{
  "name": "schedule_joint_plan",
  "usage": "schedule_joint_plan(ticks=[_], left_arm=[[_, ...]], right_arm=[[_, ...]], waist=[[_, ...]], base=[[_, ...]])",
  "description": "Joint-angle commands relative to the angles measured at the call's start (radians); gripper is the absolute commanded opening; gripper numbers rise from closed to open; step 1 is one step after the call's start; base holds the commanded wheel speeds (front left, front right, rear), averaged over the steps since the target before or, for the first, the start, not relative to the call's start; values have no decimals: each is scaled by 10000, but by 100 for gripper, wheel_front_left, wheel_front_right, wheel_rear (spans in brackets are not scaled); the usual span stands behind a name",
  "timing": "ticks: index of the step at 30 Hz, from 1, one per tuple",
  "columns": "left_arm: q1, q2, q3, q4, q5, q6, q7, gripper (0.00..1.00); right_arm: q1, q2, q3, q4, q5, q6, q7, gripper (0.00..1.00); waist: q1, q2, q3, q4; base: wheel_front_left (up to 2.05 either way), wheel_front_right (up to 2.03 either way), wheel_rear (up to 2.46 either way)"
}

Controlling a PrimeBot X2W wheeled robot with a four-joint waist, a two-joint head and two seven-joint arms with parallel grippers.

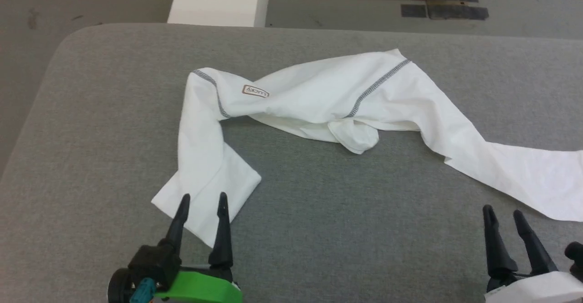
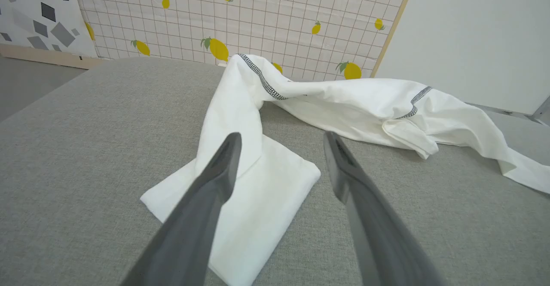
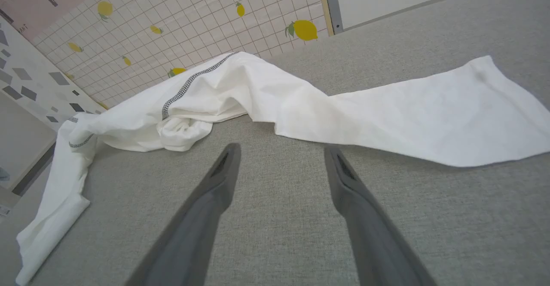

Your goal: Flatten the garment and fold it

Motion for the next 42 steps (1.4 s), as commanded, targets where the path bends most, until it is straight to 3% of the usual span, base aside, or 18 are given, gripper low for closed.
schedule_joint_plan(ticks=[1, 9, 14, 17, 21, 32, 34, 35, 36, 42], left_arm=[[58, -85, -17, 22, 101, -83, -79, 100], [-165, -317, 82, 67, 417, -433, -87, 100], [-228, -537, 33, 176, 577, -605, -88, 100], [-244, -668, -14, 291, 589, -720, -88, 100], [-358, -814, -48, 388, 630, -872, -88, 100], [-703, -1149, 70, 587, 706, -1158, -89, 100], [-756, -1198, 90, 645, 728, -1198, -89, 100], [-777, -1221, 105, 678, 736, -1219, -89, 100], [-792, -1239, 121, 702, 742, -1233, -89, 100], [-785, -1333, 285, 833, 742, -1300, -89, 100]], right_arm=[[-139, 7, 92, -126, -201, -13, 209, 100], [-2624, -110, 1145, -70, -1435, -13, 3221, 100], [-4367, -582, 1983, 1057, -1581, -13, 5377, 100], [-5159, -789, 2337, 1821, -1610, -13, 6086, 100], [-5934, -1029, 2637, 2814, -1711, -13, 6507, 100], [-6968, -1617, 3057, 4876, -2148, -13, 6259, 100], [-7063, -1642, 3103, 5124, -2195, -13, 6176, 47], [-7120, -1647, 3111, 5227, -2204, -13, 6073, 10], [-7166, -1656, 3126, 5294, -2216, -13, 5972, 0], [-7509, -1605, 3180, 5380, -1907, -13, 5383, 0]], waist=[[1, 0, -295, 399], [1, 0, -226, 843], [1, 0, -118, 1086], [1, 0, -32, 1249], [1, 0, 176, 1523], [1, 0, 795, 2176], [1, 0, 827, 2222], [1, 0, 829, 2237], [1, 0, 830, 2241], [1, 0, 638, 2056]], base=[[0, 0, 0], [0, 0, 0], [0, 0, 0], [0, 0, 0], [0, 0, 0], [0, 0, 0], [0, 0, 0], [0, 0, 0], [0, 0, 0], [0, 0, 0]])
